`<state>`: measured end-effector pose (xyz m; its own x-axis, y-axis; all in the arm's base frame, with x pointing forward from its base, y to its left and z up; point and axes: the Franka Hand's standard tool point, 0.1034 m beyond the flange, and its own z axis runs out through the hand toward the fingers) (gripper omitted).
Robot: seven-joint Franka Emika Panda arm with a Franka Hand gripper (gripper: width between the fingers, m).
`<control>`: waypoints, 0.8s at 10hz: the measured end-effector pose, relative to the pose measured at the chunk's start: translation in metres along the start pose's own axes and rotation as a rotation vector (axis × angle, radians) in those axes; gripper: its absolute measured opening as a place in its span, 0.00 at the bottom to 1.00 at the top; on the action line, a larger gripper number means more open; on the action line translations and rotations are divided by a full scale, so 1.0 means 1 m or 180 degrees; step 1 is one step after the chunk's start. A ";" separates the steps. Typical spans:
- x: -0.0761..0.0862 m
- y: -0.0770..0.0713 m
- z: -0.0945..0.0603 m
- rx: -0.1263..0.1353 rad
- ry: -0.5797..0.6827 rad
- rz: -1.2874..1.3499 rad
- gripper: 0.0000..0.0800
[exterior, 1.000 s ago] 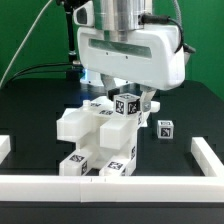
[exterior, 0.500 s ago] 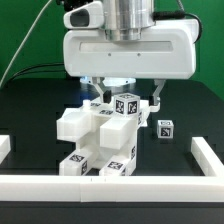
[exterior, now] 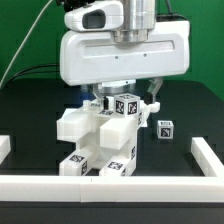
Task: Assemble chair
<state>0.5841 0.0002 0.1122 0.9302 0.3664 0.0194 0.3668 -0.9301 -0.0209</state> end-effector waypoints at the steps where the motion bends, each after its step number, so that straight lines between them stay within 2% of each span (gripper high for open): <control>1: 0.000 -0.001 0.000 0.0001 -0.0003 0.0105 0.81; 3: 0.000 -0.001 0.001 0.0005 -0.0002 0.0207 0.51; 4: 0.000 -0.001 0.001 0.0012 -0.0001 0.0616 0.35; 6: 0.000 0.001 0.002 0.0006 0.0004 0.0891 0.35; 8: -0.007 0.016 0.003 0.0004 -0.0022 0.1072 0.35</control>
Offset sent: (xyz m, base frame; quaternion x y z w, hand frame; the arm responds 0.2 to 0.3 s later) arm 0.0000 0.0000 0.0000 0.0000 0.0000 0.1938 0.9810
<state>0.5835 -0.0170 0.1086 0.9992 0.0388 0.0044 0.0389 -0.9989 -0.0261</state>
